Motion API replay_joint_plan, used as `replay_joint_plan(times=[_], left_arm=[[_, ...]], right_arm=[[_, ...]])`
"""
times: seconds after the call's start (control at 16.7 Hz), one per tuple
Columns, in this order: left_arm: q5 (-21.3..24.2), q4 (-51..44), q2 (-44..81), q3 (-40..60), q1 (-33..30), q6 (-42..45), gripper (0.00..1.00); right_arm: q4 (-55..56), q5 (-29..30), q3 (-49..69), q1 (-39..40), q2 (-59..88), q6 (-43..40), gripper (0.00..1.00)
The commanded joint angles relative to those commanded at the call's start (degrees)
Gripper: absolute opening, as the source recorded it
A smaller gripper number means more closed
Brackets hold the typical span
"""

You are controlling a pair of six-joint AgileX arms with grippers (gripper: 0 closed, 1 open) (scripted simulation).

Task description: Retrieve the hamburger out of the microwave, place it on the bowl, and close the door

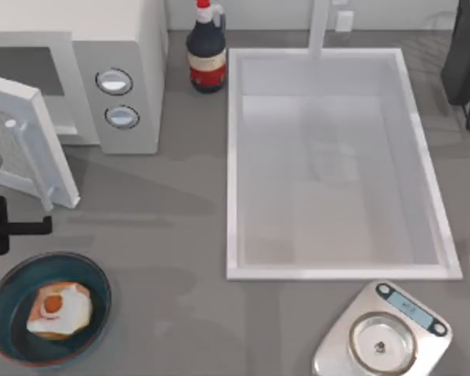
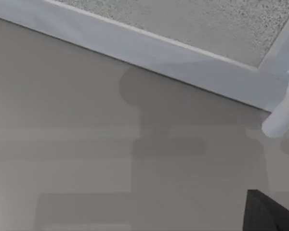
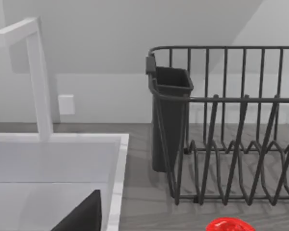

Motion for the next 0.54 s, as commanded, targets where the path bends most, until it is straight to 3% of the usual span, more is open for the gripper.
replay_joint_plan(times=[0.3, 0.54], left_arm=[[-0.1, 6.1, 15.8, 8.4, -0.3, 0.0, 0.00], [-0.2, 8.0, 19.4, 11.0, -0.4, 0.0, 0.00]], right_arm=[[0.0, 0.0, 0.0, 0.0, 0.0, 0.0, 1.00], [0.0, 0.0, 0.0, 0.0, 0.0, 0.0, 1.00]])
